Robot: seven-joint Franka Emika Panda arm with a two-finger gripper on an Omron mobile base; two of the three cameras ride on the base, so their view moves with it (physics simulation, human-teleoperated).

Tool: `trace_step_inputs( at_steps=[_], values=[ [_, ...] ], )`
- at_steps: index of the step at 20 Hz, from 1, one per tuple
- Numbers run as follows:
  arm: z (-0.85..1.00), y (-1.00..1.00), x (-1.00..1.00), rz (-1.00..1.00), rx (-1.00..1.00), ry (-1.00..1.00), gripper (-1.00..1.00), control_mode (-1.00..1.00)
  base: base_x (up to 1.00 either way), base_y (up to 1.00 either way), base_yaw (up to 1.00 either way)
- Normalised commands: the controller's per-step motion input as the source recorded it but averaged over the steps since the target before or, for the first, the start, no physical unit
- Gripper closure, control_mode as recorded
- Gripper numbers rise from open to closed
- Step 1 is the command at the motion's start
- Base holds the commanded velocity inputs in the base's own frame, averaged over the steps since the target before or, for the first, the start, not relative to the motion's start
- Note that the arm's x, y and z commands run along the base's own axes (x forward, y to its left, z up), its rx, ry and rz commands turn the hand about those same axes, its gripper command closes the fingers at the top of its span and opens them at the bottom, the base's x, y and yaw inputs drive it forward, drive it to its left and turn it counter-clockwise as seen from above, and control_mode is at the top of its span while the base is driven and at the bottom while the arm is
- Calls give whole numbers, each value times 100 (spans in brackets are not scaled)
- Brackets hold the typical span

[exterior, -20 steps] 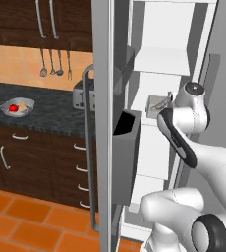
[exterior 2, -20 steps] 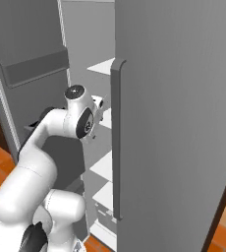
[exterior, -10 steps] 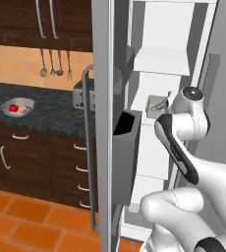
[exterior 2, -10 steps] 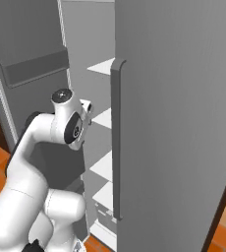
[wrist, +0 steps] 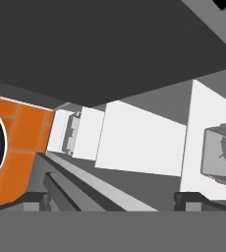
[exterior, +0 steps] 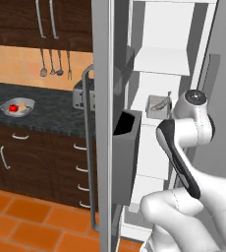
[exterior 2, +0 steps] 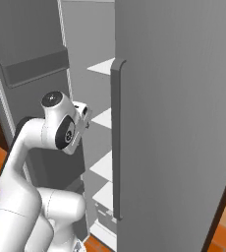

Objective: Take the meat container that has the fish and place it on the second highest rack of the freezer. Then take the vegetable container that has the tomato and squash and place it on the highest rack of the freezer.

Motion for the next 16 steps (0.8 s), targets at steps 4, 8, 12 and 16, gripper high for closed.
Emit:
trace_step_inputs(
  at_steps=[4,8,12,16],
  values=[
    [15,0,-15,7,0,-1,-100,-100,0,0,0],
    [11,0,-35,12,0,0,-100,-100,0,0,0],
    [14,0,-22,3,0,0,-100,100,-6,0,0],
    [0,0,0,0,0,0,-100,100,-69,-12,12]
  ],
)
